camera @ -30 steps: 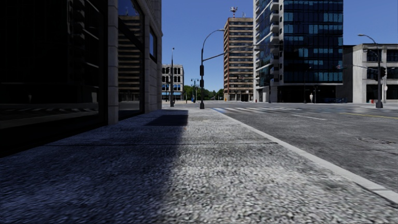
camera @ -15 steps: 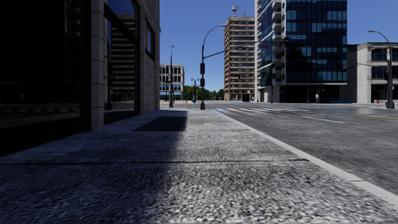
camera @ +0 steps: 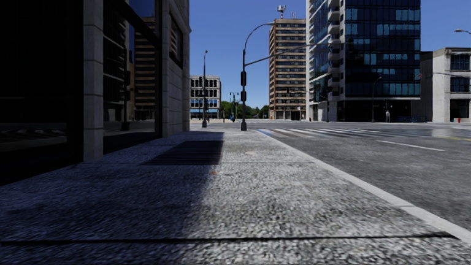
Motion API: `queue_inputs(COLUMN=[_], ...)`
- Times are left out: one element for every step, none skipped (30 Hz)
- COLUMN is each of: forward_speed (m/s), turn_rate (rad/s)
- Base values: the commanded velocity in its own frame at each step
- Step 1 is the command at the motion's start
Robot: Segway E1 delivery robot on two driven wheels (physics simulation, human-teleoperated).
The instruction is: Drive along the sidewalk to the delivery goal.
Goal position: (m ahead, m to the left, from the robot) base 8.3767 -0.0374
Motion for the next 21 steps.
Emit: queue_inputs(forward_speed=[2.00, 2.00, 2.00, 2.00, 2.00, 2.00, 2.00, 2.00, 2.00, 2.00, 2.00, 2.00, 2.00, 2.00, 2.00, 2.00, 2.00, 2.00, 2.00, 2.00, 2.00], turn_rate=[0.00, 0.00, 0.00, 0.00, 0.00, 0.00, 0.33, 0.82, 1.02, 1.02, 0.00, 0.00, 0.00, 0.00, 0.00, 0.00, 0.00, 0.00, 0.00, 0.00, 0.00])
